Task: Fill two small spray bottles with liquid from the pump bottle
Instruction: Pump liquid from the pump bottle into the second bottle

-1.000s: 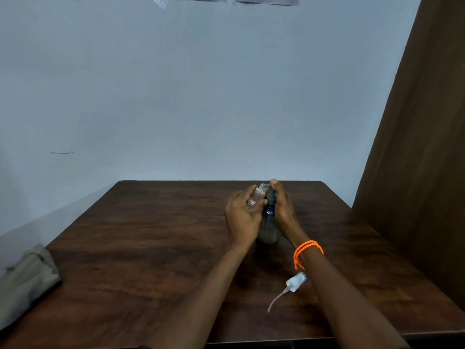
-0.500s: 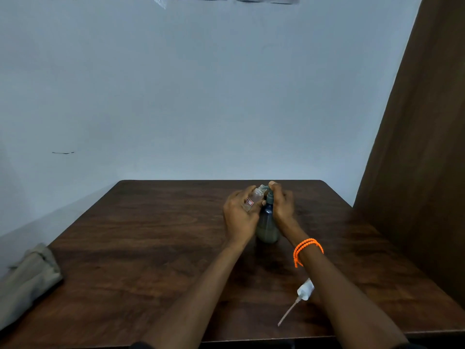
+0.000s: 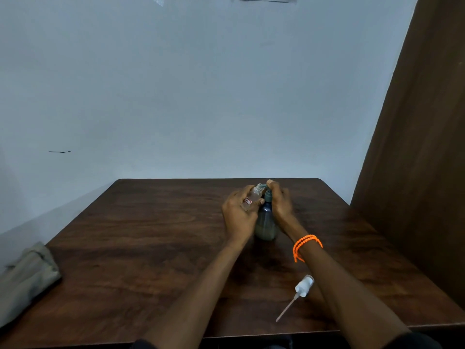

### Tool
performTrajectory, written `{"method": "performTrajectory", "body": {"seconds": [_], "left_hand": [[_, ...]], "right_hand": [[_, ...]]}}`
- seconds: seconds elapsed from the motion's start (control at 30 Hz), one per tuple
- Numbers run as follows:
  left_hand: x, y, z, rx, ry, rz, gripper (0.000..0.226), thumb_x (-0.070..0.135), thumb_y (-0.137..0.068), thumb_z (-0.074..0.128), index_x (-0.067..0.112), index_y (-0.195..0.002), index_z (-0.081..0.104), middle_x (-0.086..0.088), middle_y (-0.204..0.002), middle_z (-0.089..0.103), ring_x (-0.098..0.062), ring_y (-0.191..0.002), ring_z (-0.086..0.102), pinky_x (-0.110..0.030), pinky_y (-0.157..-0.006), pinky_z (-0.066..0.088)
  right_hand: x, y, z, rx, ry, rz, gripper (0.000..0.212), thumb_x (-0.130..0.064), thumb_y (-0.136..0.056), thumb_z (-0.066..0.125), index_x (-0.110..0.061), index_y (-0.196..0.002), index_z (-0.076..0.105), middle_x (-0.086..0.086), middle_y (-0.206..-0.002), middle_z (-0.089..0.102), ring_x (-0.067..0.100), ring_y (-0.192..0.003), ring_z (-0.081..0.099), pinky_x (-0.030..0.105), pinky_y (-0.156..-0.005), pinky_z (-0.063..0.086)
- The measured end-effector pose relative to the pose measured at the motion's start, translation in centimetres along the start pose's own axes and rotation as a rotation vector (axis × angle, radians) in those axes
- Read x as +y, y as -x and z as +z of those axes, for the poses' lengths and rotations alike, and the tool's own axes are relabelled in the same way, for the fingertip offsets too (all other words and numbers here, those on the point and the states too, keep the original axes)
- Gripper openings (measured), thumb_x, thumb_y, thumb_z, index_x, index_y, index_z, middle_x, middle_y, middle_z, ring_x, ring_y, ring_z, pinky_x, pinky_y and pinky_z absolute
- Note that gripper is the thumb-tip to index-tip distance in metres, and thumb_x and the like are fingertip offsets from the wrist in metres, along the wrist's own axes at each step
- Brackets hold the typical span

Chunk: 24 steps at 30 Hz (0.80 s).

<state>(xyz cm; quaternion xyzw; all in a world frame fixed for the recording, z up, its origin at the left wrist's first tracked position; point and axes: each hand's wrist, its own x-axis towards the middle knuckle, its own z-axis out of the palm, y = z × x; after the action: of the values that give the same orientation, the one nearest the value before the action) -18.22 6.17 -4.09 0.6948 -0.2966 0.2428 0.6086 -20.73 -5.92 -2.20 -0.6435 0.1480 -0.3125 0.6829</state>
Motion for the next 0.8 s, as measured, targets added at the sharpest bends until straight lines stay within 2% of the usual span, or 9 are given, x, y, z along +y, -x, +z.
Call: {"method": "performTrajectory", "body": {"seconds": [0.07, 0.2, 0.3, 0.43, 0.5, 0.57, 0.63, 0.73, 0.8], "left_hand": [[0.0, 0.1, 0.1, 0.012, 0.009, -0.014, 0.037, 0.015, -0.081, 0.084, 0.016, -0.117, 0.076, -0.001, -0.096, 0.075, -0.011, -0.086, 0.069, -0.012, -0.077, 0.047], [-0.4, 0.0, -0.1, -0.005, 0.018, -0.014, 0.039, 0.028, -0.082, 0.084, 0.02, -0.119, 0.075, 0.0, -0.091, 0.072, -0.016, -0.076, 0.07, -0.028, -0.072, 0.056], [-0.1, -0.2, -0.1, 0.022, 0.005, 0.018, 0.04, 0.02, -0.079, 0.087, 0.015, -0.118, 0.077, -0.001, -0.092, 0.074, -0.011, -0.081, 0.068, -0.016, -0.075, 0.049], [0.0, 0.1, 0.2, 0.027, 0.022, -0.012, 0.038, 0.012, -0.079, 0.085, 0.013, -0.117, 0.077, -0.003, -0.094, 0.075, -0.012, -0.084, 0.068, -0.013, -0.076, 0.048], [-0.1, 0.1, 0.2, 0.029, 0.014, -0.018, 0.039, 0.015, -0.079, 0.086, 0.013, -0.117, 0.077, -0.003, -0.092, 0.074, -0.013, -0.082, 0.068, -0.012, -0.075, 0.046], [0.0, 0.0, 0.1, 0.031, 0.002, -0.02, 0.038, 0.016, -0.08, 0.086, 0.013, -0.117, 0.077, -0.003, -0.09, 0.074, -0.015, -0.08, 0.068, -0.021, -0.074, 0.05], [0.3, -0.2, 0.0, 0.027, -0.003, -0.014, 0.037, 0.017, -0.08, 0.086, 0.015, -0.116, 0.077, -0.002, -0.088, 0.074, -0.016, -0.078, 0.068, -0.025, -0.072, 0.051], [0.0, -0.5, 0.0, 0.016, 0.005, -0.013, 0.037, 0.018, -0.079, 0.087, 0.015, -0.115, 0.078, 0.0, -0.089, 0.075, -0.013, -0.079, 0.068, -0.018, -0.071, 0.048], [0.0, -0.4, 0.0, 0.011, 0.005, -0.022, 0.036, 0.017, -0.078, 0.087, 0.015, -0.114, 0.078, 0.0, -0.091, 0.075, -0.012, -0.08, 0.068, -0.018, -0.072, 0.049]], "right_hand": [[-0.5, 0.0, -0.4, -0.07, 0.019, 0.018, 0.038, -0.039, -0.098, 0.057, -0.009, -0.075, 0.062, 0.008, -0.067, 0.062, 0.013, -0.055, 0.058, 0.028, -0.057, 0.049], [-2.1, -0.5, -1.3, -0.169, 0.044, 0.104, 0.035, -0.028, -0.11, 0.052, -0.015, -0.084, 0.071, -0.006, -0.068, 0.075, 0.007, -0.063, 0.068, 0.023, -0.063, 0.055], [-1.9, -0.4, -0.9, -0.122, -0.017, 0.132, 0.032, -0.025, -0.108, 0.054, -0.014, -0.081, 0.068, -0.004, -0.062, 0.072, 0.007, -0.054, 0.067, 0.023, -0.053, 0.055], [-1.9, 0.3, -0.2, -0.088, -0.075, 0.08, 0.022, -0.033, -0.084, 0.069, -0.017, -0.08, 0.054, 0.007, -0.072, 0.06, 0.018, -0.062, 0.057, 0.034, -0.063, 0.048], [-2.3, 0.3, -0.4, -0.065, -0.053, 0.075, 0.02, -0.021, -0.096, 0.067, -0.019, -0.084, 0.05, 0.002, -0.075, 0.059, 0.012, -0.065, 0.058, 0.027, -0.061, 0.05], [-2.6, 0.0, -0.7, -0.05, -0.027, 0.084, 0.023, -0.013, -0.101, 0.065, -0.021, -0.088, 0.047, 0.0, -0.078, 0.057, 0.01, -0.068, 0.057, 0.022, -0.06, 0.05], [-2.7, -0.4, -0.8, -0.044, -0.037, 0.103, 0.027, -0.013, -0.1, 0.068, -0.022, -0.09, 0.044, 0.0, -0.079, 0.055, 0.011, -0.069, 0.056, 0.022, -0.06, 0.049], [-2.3, -0.4, -0.7, -0.03, -0.071, 0.122, 0.027, -0.015, -0.1, 0.068, -0.021, -0.092, 0.043, 0.002, -0.081, 0.056, 0.013, -0.072, 0.056, 0.026, -0.063, 0.05], [-1.8, -0.2, -0.6, -0.039, -0.091, 0.119, 0.028, -0.014, -0.1, 0.068, -0.021, -0.092, 0.042, 0.004, -0.082, 0.055, 0.015, -0.073, 0.056, 0.031, -0.065, 0.049]]}}
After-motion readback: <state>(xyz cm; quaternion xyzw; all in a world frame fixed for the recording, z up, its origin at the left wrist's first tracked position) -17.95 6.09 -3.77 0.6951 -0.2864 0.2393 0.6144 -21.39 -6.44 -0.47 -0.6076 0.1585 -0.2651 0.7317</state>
